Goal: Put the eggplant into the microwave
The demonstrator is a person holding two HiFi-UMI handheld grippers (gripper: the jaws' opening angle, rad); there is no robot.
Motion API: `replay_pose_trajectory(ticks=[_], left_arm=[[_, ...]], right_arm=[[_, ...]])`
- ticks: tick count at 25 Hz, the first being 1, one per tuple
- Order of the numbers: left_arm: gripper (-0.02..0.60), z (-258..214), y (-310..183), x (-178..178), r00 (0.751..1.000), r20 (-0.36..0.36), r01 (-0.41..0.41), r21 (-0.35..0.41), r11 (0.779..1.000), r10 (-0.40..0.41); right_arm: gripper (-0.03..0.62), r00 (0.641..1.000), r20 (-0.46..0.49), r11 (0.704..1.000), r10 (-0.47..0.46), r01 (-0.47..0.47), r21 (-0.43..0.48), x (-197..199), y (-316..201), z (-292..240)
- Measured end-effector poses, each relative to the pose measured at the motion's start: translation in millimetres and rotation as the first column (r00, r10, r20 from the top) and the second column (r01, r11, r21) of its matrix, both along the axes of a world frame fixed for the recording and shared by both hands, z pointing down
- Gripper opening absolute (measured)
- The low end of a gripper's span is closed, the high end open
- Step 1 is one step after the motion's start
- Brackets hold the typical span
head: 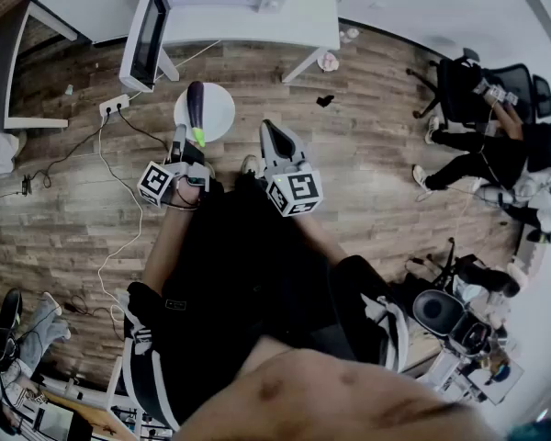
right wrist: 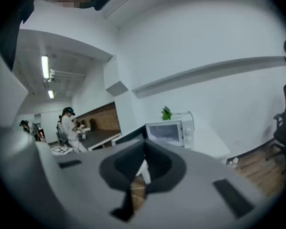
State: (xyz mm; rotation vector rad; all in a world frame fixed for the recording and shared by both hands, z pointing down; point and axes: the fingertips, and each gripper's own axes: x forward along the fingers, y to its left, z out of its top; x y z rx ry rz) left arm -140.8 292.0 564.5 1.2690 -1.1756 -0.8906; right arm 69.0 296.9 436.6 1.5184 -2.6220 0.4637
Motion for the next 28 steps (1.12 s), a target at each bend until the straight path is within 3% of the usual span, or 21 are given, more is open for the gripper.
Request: replay_pose_trajectory(ticks=[19, 28], left_arm=[[0.038, 4, 3, -9, 1.000, -0.009, 0.008, -0.015, 1.000, -0.008], [0.039, 7, -9, -21, 0.999, 0.007, -0.050, -0.019, 0.999, 0.050]], right_arm=[[0.032, 0.999, 0.031, 1.000, 0.022, -0.022, -0.004, -7, -3, -2], [0.032, 0.998, 0.012, 0.998, 0.056, -0.056, -0.004, -27, -11, -1]])
